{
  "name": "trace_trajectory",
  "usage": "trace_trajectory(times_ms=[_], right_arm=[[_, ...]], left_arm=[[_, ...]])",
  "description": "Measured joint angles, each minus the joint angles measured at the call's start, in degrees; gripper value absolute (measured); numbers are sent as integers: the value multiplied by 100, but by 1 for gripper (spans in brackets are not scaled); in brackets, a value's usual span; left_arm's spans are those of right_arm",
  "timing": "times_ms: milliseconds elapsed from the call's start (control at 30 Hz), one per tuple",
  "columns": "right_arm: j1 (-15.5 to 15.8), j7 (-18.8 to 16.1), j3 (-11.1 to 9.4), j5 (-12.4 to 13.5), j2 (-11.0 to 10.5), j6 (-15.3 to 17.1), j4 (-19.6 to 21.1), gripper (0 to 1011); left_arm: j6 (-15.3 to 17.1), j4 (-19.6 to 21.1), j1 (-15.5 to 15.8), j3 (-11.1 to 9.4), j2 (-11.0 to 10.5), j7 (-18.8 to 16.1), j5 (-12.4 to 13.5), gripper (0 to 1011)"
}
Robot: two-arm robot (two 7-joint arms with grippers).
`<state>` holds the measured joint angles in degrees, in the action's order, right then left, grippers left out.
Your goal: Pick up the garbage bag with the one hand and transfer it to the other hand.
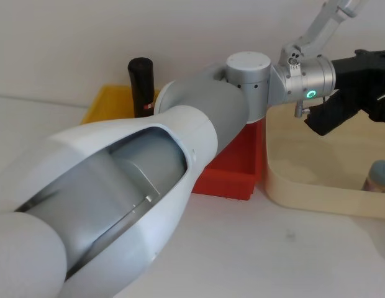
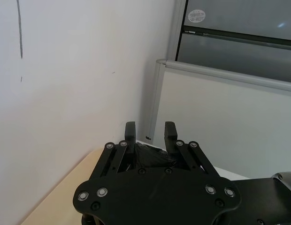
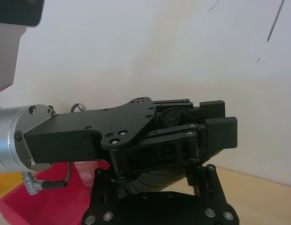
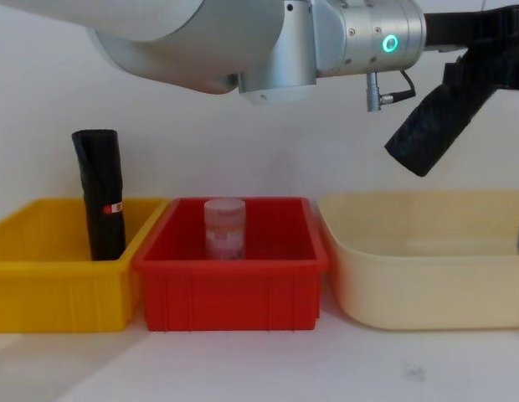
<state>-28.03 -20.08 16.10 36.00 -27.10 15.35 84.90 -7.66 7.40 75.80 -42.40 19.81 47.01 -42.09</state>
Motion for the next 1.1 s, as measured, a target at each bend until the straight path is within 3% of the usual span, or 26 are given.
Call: trace_trajectory(times_ms=[733, 1100], right_arm=[[-3, 0, 0, 0, 0, 0, 1, 702], [-3, -1, 0, 1, 1, -2, 2, 701]], left_arm=[[2, 1, 0, 0, 0, 0, 0, 359], [5, 0, 0, -1, -1, 0, 2, 646]])
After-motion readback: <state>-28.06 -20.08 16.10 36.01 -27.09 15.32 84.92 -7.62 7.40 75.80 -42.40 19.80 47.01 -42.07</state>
